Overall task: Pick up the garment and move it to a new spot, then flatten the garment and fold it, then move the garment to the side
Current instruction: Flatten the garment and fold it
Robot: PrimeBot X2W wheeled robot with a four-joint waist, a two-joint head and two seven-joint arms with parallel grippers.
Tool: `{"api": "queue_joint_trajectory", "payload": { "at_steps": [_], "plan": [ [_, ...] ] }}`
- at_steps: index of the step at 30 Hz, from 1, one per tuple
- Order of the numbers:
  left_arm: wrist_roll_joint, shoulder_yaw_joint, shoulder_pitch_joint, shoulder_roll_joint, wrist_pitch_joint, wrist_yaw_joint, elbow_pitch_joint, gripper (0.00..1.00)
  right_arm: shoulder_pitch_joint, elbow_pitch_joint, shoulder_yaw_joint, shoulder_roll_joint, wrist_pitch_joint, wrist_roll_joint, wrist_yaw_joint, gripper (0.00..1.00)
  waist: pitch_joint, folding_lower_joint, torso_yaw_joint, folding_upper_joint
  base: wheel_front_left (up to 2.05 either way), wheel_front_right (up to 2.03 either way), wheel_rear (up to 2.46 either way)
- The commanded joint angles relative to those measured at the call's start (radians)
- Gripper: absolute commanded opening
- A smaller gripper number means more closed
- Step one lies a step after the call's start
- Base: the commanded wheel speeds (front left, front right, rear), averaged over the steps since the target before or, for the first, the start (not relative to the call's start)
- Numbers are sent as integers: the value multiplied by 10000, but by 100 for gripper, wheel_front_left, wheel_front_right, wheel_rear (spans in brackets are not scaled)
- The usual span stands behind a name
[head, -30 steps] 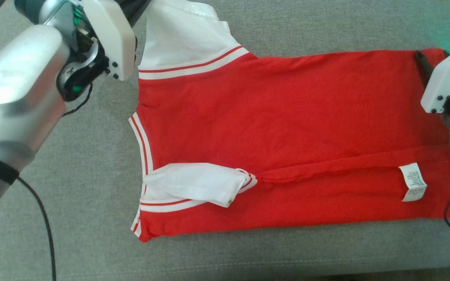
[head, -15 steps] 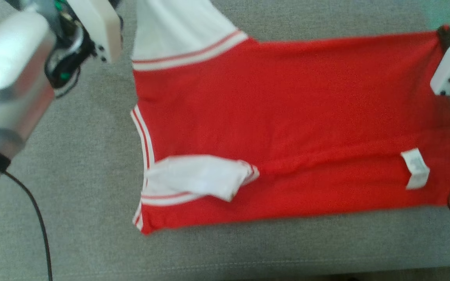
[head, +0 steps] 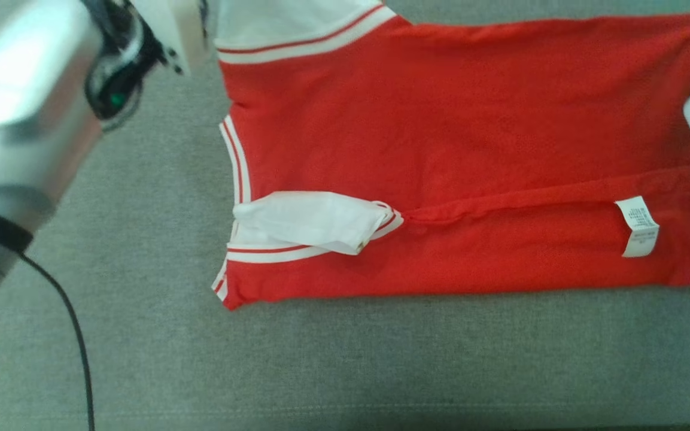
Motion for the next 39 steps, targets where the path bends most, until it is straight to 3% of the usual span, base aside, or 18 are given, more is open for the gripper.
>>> {"api": "queue_joint_trajectory", "payload": {
  "at_steps": [1,8,19,26,27,28,29,30,31,32,39],
  "plan": [
    [-95,284,-140,402,9,24,-364,0,373,-465,45,-256,-127,85,65,0,-223,0,162,0,0,0,0],
    [-438,72,1309,1166,120,368,-2308,0,2028,-1219,-200,-382,-157,622,65,0,-920,0,500,0,0,0,0],
    [-957,-213,3742,3280,648,2213,-6855,0,4248,-2605,-839,-124,-63,801,65,0,-1559,0,756,0,0,0,0],
    [-1152,-453,4958,3774,544,3124,-8291,0,5099,-3238,-1102,121,174,807,65,0,-1479,0,826,0,0,0,0],
    [-1154,-509,5099,3761,519,3170,-8302,0,5153,-3301,-1110,161,194,793,65,4,-1453,0,822,0,0,0,0],
    [-1167,-539,5224,3722,466,3223,-8287,0,5190,-3341,-1134,199,203,786,65,21,-1430,0,819,0,0,0,0],
    [-1156,-573,5328,3681,425,3278,-8247,4,5214,-3345,-1161,215,207,777,65,84,-1415,0,816,0,0,0,0],
    [-1152,-617,5422,3641,433,3319,-8184,27,5224,-3348,-1183,231,186,760,65,100,-1415,0,808,0,0,0,0],
    [-1118,-656,5495,3611,436,3368,-8108,73,5216,-3352,-1245,282,107,748,65,100,-1436,0,792,0,0,0,0],
    [-1061,-652,5556,3570,339,3481,-8026,100,5222,-3361,-1291,346,16,738,65,100,-1474,0,774,0,0,0,0],
    [-1000,76,6696,3044,-1044,4595,-7572,100,5758,-3618,-1280,789,-1327,911,65,100,-2088,0,549,0,0,0,0]
  ]
}}
